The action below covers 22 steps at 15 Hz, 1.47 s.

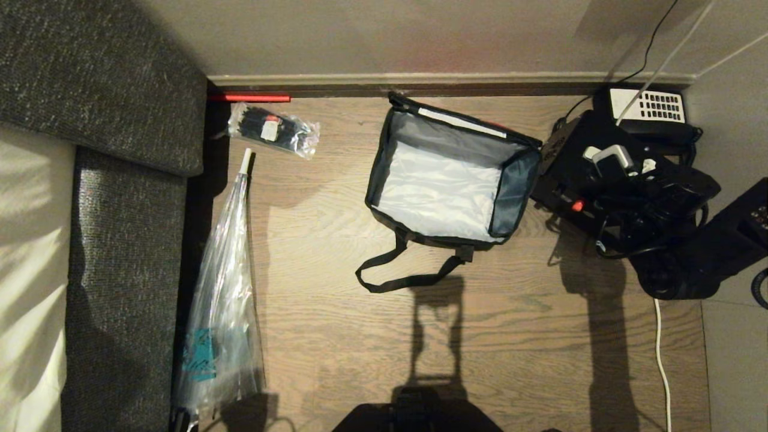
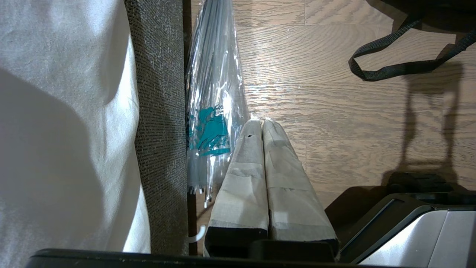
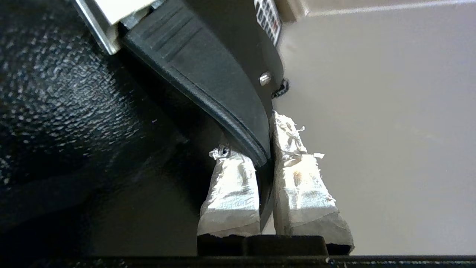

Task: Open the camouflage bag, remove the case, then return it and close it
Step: Place the black box back

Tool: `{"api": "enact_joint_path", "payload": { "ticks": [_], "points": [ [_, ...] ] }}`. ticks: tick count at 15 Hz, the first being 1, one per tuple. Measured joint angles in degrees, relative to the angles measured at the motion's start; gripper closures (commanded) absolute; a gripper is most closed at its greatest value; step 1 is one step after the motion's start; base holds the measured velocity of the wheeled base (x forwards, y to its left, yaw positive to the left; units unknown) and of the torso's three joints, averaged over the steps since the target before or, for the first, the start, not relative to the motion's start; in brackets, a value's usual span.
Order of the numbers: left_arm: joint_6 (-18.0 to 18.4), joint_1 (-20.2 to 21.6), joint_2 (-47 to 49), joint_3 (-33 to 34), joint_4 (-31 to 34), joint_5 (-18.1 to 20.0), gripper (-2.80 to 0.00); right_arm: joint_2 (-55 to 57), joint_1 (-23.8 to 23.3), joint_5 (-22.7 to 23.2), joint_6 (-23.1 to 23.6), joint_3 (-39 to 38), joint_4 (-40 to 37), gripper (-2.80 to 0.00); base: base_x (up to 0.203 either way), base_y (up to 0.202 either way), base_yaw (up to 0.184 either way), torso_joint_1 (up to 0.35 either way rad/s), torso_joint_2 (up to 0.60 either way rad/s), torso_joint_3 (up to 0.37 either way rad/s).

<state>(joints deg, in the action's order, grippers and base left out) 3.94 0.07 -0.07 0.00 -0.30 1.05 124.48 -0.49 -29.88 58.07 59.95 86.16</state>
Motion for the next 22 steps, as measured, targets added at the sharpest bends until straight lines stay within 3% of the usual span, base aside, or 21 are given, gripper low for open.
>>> {"api": "enact_joint_path", "payload": {
  "ticks": [12,18,22],
  "points": [
    [0.0,0.0,0.0,0.0,0.0,0.0,0.00,-7.1,0.2,0.4,3.0,0.2,0.8,0.00,0.000,0.000,0.000,0.000,0.00,0.000],
    [0.0,0.0,0.0,0.0,0.0,0.0,0.00,-12.5,-0.4,4.7,4.9,-0.3,0.9,0.00,0.000,0.000,0.000,0.000,0.00,0.000],
    [0.0,0.0,0.0,0.0,0.0,0.1,0.00,-17.5,-0.5,5.0,6.8,-1.7,1.0,0.00,0.000,0.000,0.000,0.000,0.00,0.000]
  ]
}}
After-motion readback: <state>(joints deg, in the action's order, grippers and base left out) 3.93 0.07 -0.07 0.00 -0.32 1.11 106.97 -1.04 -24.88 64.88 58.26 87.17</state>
